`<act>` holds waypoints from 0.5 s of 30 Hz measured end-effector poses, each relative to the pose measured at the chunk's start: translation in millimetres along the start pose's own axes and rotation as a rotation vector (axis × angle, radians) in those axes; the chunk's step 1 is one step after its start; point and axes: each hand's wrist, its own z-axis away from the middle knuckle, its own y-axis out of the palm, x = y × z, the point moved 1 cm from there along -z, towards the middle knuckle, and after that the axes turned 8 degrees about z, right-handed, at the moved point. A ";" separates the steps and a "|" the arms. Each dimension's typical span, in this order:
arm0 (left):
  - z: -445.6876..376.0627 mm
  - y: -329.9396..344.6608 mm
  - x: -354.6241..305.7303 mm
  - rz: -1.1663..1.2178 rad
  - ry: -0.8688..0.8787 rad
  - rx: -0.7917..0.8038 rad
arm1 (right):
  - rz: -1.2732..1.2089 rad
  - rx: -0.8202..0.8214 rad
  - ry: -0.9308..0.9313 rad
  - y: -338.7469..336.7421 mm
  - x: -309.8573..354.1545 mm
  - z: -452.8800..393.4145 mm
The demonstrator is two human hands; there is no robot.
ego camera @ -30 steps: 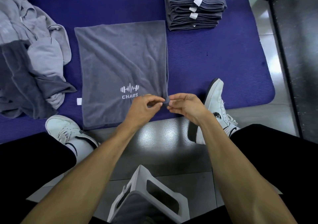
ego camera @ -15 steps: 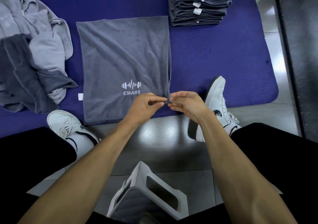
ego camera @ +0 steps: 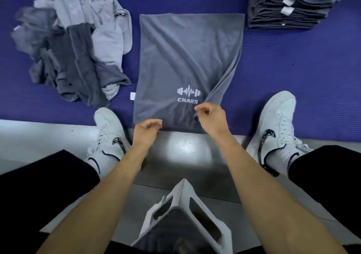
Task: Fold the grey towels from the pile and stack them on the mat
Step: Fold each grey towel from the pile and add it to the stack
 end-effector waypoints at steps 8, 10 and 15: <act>-38.8 -49.5 22.7 0.021 -0.192 -0.289 | 0.243 0.036 -0.049 49.2 8.7 -2.7; -43.5 -49.9 24.5 0.043 -0.227 -0.298 | 0.292 0.072 -0.046 54.5 14.5 -2.8; -52.9 -46.4 30.7 0.101 -0.273 -0.310 | 0.385 0.099 -0.050 65.2 23.0 -1.3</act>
